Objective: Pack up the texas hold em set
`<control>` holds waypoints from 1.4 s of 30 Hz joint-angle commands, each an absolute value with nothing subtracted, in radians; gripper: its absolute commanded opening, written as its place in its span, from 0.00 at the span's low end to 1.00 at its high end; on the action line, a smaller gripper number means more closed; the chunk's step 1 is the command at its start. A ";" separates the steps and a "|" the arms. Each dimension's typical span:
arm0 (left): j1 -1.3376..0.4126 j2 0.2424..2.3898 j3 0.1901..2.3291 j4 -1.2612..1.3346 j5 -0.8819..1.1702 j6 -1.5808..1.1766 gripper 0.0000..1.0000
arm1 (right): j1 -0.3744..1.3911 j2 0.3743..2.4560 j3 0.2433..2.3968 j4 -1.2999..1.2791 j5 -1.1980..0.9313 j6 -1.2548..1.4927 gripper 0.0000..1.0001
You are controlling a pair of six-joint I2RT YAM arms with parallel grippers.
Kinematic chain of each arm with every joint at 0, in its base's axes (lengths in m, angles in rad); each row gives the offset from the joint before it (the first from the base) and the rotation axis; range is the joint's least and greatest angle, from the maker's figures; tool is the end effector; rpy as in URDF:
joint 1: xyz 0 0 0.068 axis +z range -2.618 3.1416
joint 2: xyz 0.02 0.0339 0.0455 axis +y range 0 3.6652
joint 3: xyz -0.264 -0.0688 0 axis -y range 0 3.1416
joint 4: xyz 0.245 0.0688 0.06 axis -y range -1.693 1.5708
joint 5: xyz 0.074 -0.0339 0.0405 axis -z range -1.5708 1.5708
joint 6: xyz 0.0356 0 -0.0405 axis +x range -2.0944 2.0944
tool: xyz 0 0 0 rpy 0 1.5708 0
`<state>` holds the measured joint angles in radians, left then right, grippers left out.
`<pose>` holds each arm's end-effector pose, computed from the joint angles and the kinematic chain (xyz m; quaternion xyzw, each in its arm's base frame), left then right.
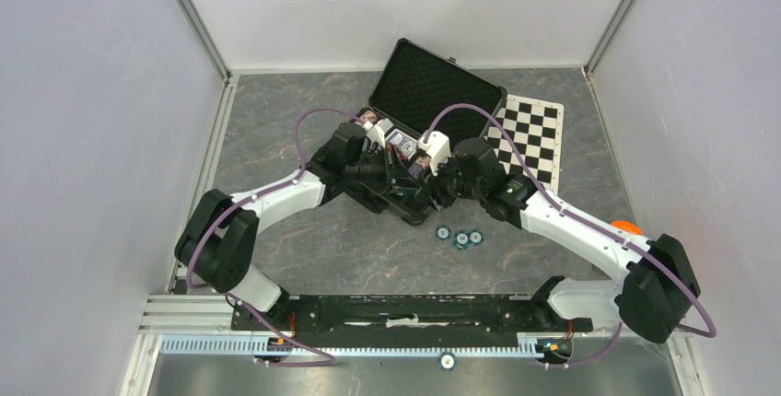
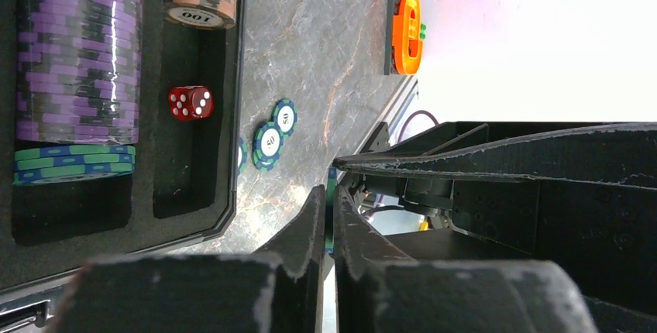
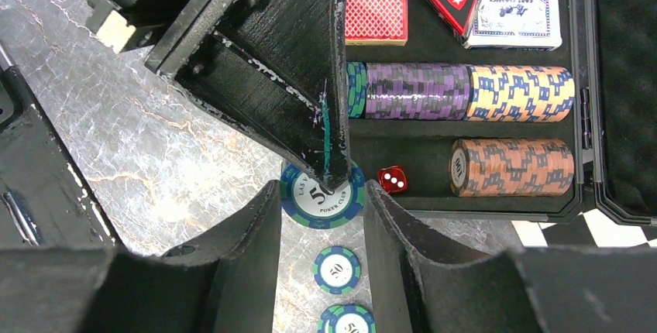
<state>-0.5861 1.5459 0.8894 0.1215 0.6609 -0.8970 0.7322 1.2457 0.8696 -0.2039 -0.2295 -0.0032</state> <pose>0.2645 -0.2018 0.2234 0.0315 0.8368 -0.5242 0.1549 0.2002 0.1909 0.2699 -0.3650 0.7960 0.2625 0.4053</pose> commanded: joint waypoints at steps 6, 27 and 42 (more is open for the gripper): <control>-0.592 1.517 0.886 0.120 0.661 -0.890 0.02 | 0.752 1.246 0.883 -0.115 -0.244 -0.012 0.55; -0.689 1.099 0.732 -0.122 0.043 -0.885 0.02 | 0.752 0.770 0.530 -0.022 0.391 0.116 0.82; -0.926 1.260 0.867 -0.344 -0.548 -1.178 0.02 | 0.752 0.603 0.380 -0.013 0.550 0.184 0.82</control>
